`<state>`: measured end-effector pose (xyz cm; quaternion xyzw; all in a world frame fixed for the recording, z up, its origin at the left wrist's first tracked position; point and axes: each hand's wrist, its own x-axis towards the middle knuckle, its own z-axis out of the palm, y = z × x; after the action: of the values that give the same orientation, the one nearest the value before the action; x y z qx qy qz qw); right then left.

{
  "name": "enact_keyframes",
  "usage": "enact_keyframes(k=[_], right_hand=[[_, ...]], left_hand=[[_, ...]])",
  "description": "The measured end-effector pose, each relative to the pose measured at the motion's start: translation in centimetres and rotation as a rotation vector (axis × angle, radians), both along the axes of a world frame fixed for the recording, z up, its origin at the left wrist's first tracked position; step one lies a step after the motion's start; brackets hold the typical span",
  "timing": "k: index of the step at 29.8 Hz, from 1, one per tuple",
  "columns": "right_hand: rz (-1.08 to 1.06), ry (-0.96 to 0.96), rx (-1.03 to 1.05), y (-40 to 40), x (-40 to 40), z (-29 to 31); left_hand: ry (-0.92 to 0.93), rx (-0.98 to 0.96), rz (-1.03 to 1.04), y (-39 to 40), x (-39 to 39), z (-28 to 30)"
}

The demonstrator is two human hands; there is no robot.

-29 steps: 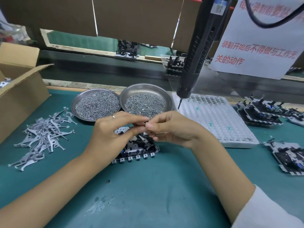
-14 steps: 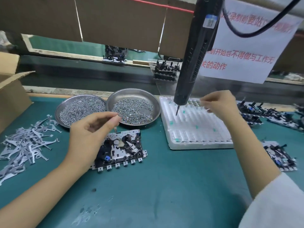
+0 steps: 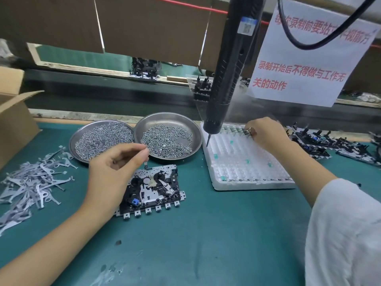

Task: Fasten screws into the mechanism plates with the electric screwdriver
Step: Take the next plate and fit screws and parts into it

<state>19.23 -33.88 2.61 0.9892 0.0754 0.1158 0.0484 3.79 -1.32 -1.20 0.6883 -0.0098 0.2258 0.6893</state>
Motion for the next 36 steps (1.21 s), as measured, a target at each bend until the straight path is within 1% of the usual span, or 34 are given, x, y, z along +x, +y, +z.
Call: enact_keyframes(k=[8,12,14,18,21,25,28,31,33,34,36], right_hand=[[0.015,0.004,-0.053,-0.2,0.1,0.2],[0.074,-0.031,0.001,-0.3,0.2,0.5],[0.083,-0.005,0.016,-0.2,0.3,0.6],[0.012,0.084,-0.007,-0.3,0.3,0.5],[0.016,0.057,-0.029,0.0,0.3,0.5],[0.031,0.01,-0.107,0.3,0.1,0.5],[0.089,-0.007,-0.136,0.0,-0.2,0.4],[0.146,-0.024,-0.12,-0.5,-0.4,0.1],[0.141,-0.018,-0.094,-0.6,-0.5,0.1],[0.12,-0.023,-0.063,-0.6,-0.7,0.2],[0.048,-0.055,0.079,-0.7,-1.5,0.5]], left_hand=[[0.029,-0.028,-0.006,0.0,0.0,0.0],[0.038,-0.023,-0.024,0.0,0.0,-0.2],[0.036,-0.003,-0.026,0.0,0.0,-0.3],[0.046,-0.004,-0.031,-0.1,0.0,-0.3],[0.047,0.004,-0.024,-0.1,-0.1,-0.2],[0.037,0.016,-0.025,-0.1,-0.2,-0.1],[0.034,0.019,-0.026,-0.2,-0.3,-0.1],[0.028,0.024,-0.038,-0.3,-0.3,-0.1],[0.025,0.03,-0.045,-0.3,-0.4,-0.1],[0.023,0.028,-0.046,-0.3,-0.4,-0.1],[0.023,0.027,-0.049,-0.2,-0.4,-0.1]])
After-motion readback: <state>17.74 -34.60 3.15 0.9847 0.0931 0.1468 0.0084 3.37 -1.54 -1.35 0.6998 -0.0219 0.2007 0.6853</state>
